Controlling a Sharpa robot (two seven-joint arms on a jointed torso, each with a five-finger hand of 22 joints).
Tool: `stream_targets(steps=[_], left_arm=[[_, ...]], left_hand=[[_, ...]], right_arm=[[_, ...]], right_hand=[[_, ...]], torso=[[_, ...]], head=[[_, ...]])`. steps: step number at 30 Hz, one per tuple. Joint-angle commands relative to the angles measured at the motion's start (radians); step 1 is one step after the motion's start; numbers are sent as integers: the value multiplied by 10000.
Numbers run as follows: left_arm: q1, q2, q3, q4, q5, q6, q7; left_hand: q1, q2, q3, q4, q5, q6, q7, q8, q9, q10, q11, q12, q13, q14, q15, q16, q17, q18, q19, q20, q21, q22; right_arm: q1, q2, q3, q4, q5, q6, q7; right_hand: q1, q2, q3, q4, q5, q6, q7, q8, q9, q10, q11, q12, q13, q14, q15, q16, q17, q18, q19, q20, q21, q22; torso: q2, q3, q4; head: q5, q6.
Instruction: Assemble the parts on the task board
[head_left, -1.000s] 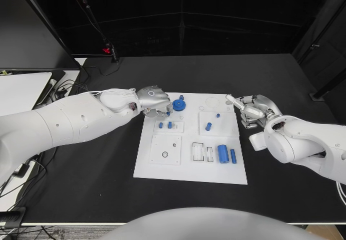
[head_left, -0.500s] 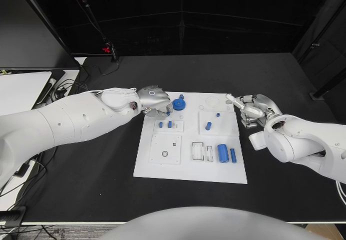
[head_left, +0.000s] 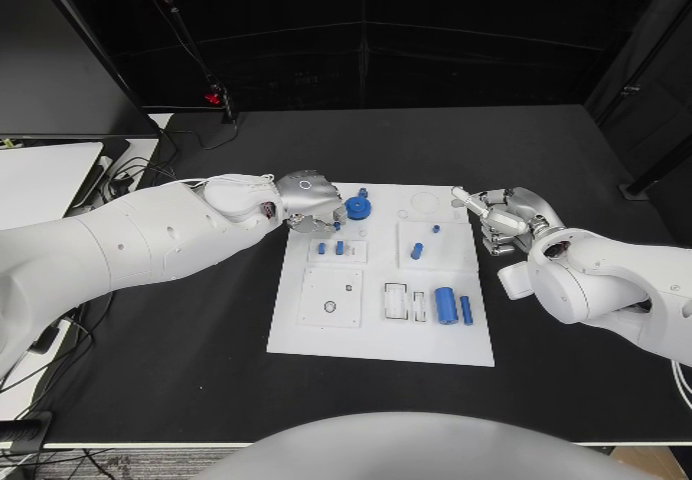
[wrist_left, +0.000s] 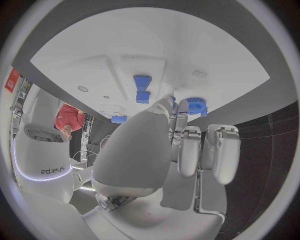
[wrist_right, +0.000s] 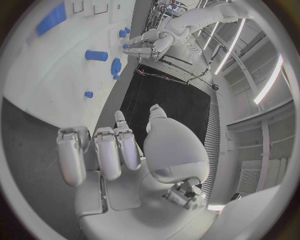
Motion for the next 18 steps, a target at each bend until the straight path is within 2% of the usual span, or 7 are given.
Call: stream_targets(steps=[1,18], left_arm=[[-16,20,-7,-49,-35,274,-12],[-26,36,-7,-120,-34,501,76]], left_hand=[[-90,19,77,12,-40,45,-4,59,16,67,-22,-46,-9,1046,20,9,2635,-145,1060,-65,31,2634],[-93,20,97,11,-48,57,-6,60,16,89,-23,-50,-6,1046,21,9,2635,-145,1060,-63,31,2634]], right_arm=[[9,3,4,25,6,69,43],[8,0,4,16,6,61,50]], right_hand=[[74,34,-79,3,43,-61,48,41,-9,1040,59,26,2633,1021,62,25,2632,-149,1057,58,33,2635],[97,49,-96,1,56,-79,49,62,-11,1040,60,26,2633,1021,62,25,2632,-149,1057,58,33,2635]], torso=[[-1,2,-1],[1,6,10]], head=[[-3,-6],[-11,-2]])
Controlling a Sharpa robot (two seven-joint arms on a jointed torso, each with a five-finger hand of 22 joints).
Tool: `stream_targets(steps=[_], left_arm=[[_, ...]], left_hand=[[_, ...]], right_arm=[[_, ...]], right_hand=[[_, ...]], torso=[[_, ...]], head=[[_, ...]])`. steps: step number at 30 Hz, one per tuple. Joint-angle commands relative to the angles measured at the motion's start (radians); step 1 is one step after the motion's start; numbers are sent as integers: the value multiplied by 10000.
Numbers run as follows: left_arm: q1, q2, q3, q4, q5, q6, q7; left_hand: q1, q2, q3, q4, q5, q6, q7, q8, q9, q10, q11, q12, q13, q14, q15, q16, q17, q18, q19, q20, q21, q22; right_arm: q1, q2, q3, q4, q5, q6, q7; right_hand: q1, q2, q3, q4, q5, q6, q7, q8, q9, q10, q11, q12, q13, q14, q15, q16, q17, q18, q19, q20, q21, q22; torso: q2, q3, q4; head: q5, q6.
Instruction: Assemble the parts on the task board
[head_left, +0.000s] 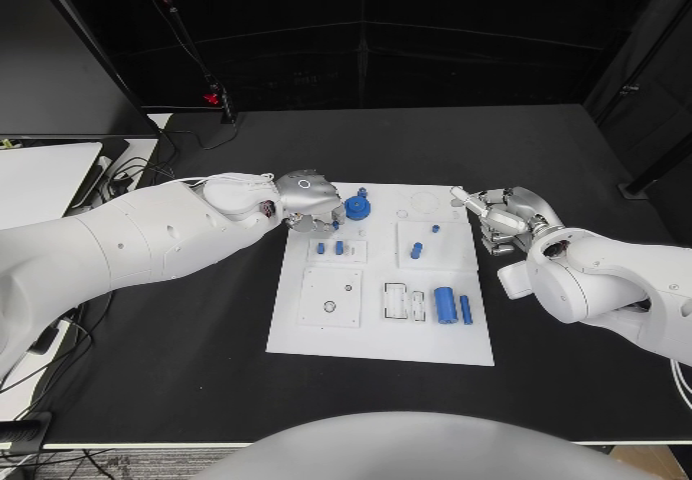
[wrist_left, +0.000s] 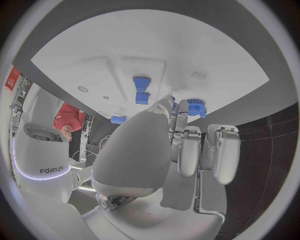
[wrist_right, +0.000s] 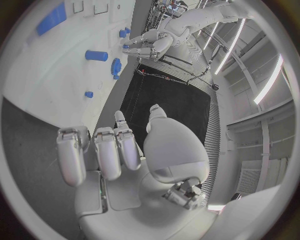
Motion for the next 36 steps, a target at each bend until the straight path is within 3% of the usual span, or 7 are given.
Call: stream_targets(steps=[1,18,23,30,36], left_arm=[[-30,-1,-25,-32,-57,340,68],[-31,40,-25,-81,-57,510,216],[-31,52,-25,-100,-57,502,152],[-32,24,-25,-115,-58,445,-107],[-30,5,-25,-170,-59,11,-280]], left_hand=[[-94,21,59,-5,-48,53,1,36,9,53,13,-50,-6,1046,21,8,2635,-144,1060,-63,31,2634],[-166,-95,98,-2,-83,6,30,-18,-16,45,39,-134,-12,1046,40,8,2635,-144,1060,-55,31,2634],[-270,-323,112,-4,-98,-310,141,-194,-117,-113,126,-296,-11,1046,107,8,2635,-144,1060,-18,31,2634],[-644,-814,-108,-18,-120,-987,350,-461,-305,-405,279,-458,11,1046,226,8,2635,-143,1057,90,28,2633],[-632,-995,-221,-37,-169,-1632,372,-610,-367,-466,287,-434,20,1046,214,8,2635,-105,961,134,-91,2581]], right_arm=[[9,0,4,17,6,58,54],[7,9,3,2,6,69,43],[7,7,3,4,6,71,41],[6,7,3,5,6,83,41],[4,31,3,-15,6,106,10]], right_hand=[[98,50,-91,-2,57,-80,49,64,-12,1041,60,25,2633,1021,62,25,2633,-150,1057,58,33,2635],[98,50,-91,-2,57,-80,49,64,-12,1041,60,25,2633,1021,62,25,2633,-150,1057,58,33,2635],[98,50,-91,-2,57,-80,49,64,-12,1041,60,25,2633,1021,62,25,2633,-150,1057,58,33,2635],[98,50,-91,-2,57,-80,49,64,-12,1041,60,25,2633,1021,62,25,2633,-150,1057,58,33,2635],[107,57,-98,-2,60,-86,49,73,-12,1041,60,25,2633,1021,62,25,2633,-150,1057,58,33,2635]], torso=[[-1,1,13],[5,-8,-5],[0,-3,-2],[-1,-4,2],[0,-7,6]], head=[[5,2],[15,-15],[5,-30],[-2,-29],[-14,-22]])
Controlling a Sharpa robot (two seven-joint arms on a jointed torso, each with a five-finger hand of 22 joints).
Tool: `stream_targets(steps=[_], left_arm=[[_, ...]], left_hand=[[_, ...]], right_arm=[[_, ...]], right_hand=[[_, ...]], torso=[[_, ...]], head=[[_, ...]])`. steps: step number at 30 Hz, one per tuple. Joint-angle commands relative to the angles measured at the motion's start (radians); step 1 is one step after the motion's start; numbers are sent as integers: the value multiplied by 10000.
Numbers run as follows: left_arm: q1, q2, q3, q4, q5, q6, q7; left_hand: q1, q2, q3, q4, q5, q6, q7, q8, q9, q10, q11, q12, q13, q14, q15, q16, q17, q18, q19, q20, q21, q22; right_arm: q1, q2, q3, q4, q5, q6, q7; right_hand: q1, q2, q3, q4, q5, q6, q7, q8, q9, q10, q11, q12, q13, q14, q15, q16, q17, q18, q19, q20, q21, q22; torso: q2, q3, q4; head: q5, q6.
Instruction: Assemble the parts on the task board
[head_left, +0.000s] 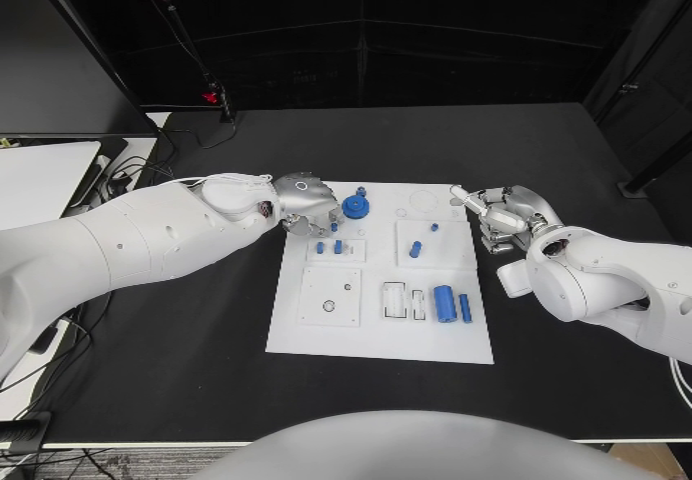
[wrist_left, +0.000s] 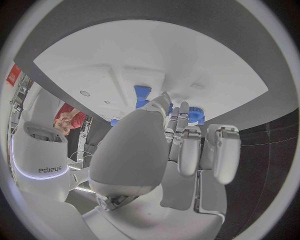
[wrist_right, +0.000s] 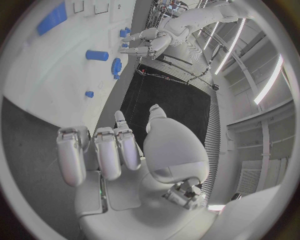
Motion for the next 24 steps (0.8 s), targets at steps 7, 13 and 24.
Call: stream_targets(steps=[7,13,24], left_arm=[[23,-92,6,59,-38,-933,-589],[113,-305,7,154,-40,-1241,-784],[617,-2114,6,1700,71,-1918,-1381]], left_hand=[[-315,-187,-335,6,-3,-821,80,-51,1,-181,35,27,17,1048,78,8,2635,-67,862,88,-179,2528],[-351,-190,-402,6,13,-972,140,41,21,-226,72,43,19,1048,103,8,2635,11,665,106,-430,2421],[-443,-85,-223,-12,-352,-960,-45,1169,134,207,-103,332,-2,-984,-160,-2586,-2633,801,-1651,-79,-3732,1002]], right_arm=[[-5,57,3,-18,6,131,-17],[-28,74,3,-27,5,145,-46],[-30,-94,7,110,-136,68,127]], right_hand=[[66,17,-50,2,59,-86,49,33,-12,1041,60,26,2633,1021,62,25,2635,-150,1057,58,33,2635],[66,17,-50,2,59,-86,49,33,-12,1041,60,26,2633,1021,62,25,2635,-150,1057,58,33,2635],[610,-219,-141,-47,-16,-156,45,178,-15,1041,58,26,2633,1021,67,25,2635,-150,1057,62,33,2635]], torso=[[-3,-7,16],[-11,4,1],[-6,47,60]], head=[[15,28],[1,63],[-289,120]])
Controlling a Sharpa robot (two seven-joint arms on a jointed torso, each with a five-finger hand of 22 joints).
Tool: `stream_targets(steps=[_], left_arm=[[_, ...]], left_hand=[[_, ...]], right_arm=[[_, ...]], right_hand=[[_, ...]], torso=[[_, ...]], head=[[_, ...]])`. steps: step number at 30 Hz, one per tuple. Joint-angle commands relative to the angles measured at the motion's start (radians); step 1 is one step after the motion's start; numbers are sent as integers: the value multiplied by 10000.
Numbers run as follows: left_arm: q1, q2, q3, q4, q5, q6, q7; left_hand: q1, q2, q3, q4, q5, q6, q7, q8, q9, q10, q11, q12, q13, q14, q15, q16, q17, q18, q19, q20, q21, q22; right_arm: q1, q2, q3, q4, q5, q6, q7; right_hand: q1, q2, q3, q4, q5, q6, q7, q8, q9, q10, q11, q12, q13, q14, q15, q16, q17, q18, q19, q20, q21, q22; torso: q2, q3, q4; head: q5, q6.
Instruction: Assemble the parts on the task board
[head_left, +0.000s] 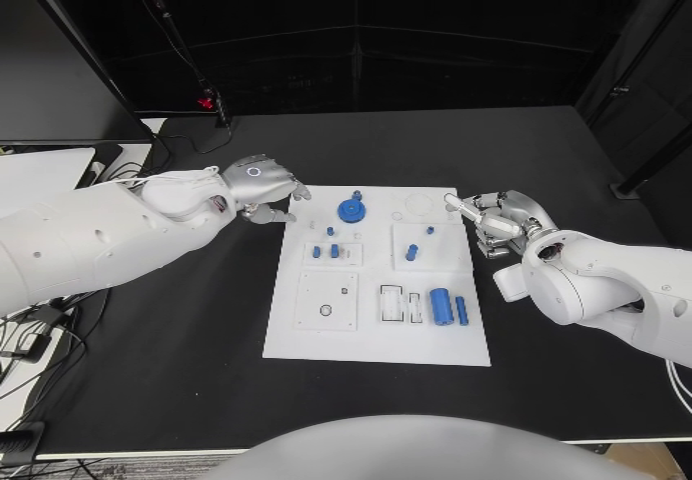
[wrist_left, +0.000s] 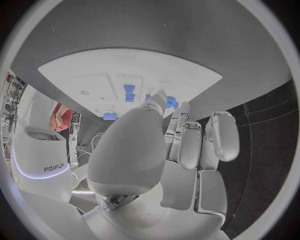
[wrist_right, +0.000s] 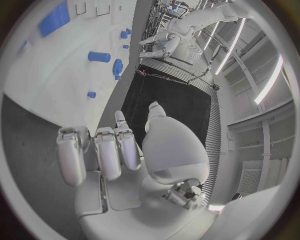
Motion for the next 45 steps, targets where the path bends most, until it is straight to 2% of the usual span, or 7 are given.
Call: stream_targets(steps=[1,5,10,14,23,29,45], left_arm=[[146,-429,5,472,290,-792,-474],[256,-933,3,917,2186,-1143,-84],[307,-1272,1,1409,5971,-1372,889],[299,-1270,-1,1771,10521,-1194,2287],[43,-1076,-3,2358,16605,-246,4573],[-69,-1161,-3,2691,17797,65,5260],[-125,-1470,-4,3151,18163,235,5454]], left_hand=[[-161,15,128,63,-359,51,-159,276,13,278,-97,75,-10,-1104,-140,-1819,-2637,408,-1164,-84,-1800,594],[-367,-41,320,80,-391,288,-125,596,-16,556,-58,38,-10,-3262,-25,-5649,-6513,1103,-4151,17,-6606,-1698],[-1023,-112,64,0,28,250,29,656,-79,298,147,-47,6,-4609,369,-7311,-7408,958,-4948,339,-7860,-2354],[-1746,96,-1437,22,1888,-329,318,582,-106,-519,459,-82,29,-5772,827,-8299,-8044,791,-5989,668,-9075,-2998],[-2685,62,-3432,128,2507,-2079,985,714,-72,-3188,1294,-211,65,-9775,1922,-9397,-8804,196,-8897,1368,-11515,-4347],[-3326,-585,-3938,151,2605,-2901,1158,894,-9,-4083,1466,-85,143,-11072,2132,-9320,-8786,169,-9540,1528,-12058,-4900],[-3404,-417,-3791,147,2317,-3939,1184,2490,491,-4965,1494,1449,652,-11963,2190,-7938,-8557,200,-9385,1536,-12181,-5502]], right_arm=[[16,-73,8,96,-125,50,169],[58,-213,17,187,-428,312,185],[365,-307,25,106,-1528,813,146],[590,-222,28,-177,-3373,969,62],[680,392,22,-1135,-7529,1290,-250],[660,862,19,-1575,-9709,1721,-818],[582,1407,18,-1895,-12253,2198,-2340]], right_hand=[[188,-30,-87,4,-2,-80,63,84,-16,1040,53,25,2633,1021,65,25,2634,-143,1041,64,15,2627],[575,-40,-127,8,-27,-131,38,231,-19,761,40,-209,2327,1021,60,25,2634,-119,980,48,-54,2595],[1878,182,76,-73,-434,53,-186,512,23,-5841,-284,-7303,-4551,1021,-315,25,2634,-88,901,-222,-144,2554],[3006,243,267,-116,-1087,417,-294,647,43,-6303,-238,-9926,-7078,1021,-275,25,2634,-13,710,-268,-383,2443],[4500,135,709,53,-2257,1405,-612,33,-33,-5448,-106,-12242,-10480,1021,-156,25,2634,3,711,-236,-460,2401],[4748,20,801,30,-2275,1551,-819,-330,-47,-5197,-159,-12760,-11203,1021,-231,25,2634,-26,778,-247,-370,2446],[4935,-86,907,35,-2285,1855,-868,-655,-51,-4790,-273,-13256,-11887,1021,-342,25,2634,-38,802,-361,-338,2464]], torso=[[-12,35,93],[-16,26,96],[-23,-2,68],[-8,7,85],[-18,25,87],[-15,19,71],[-7,10,81]], head=[[-151,10],[-175,57],[-179,88],[-313,151],[-457,191],[-538,205],[-592,156]])
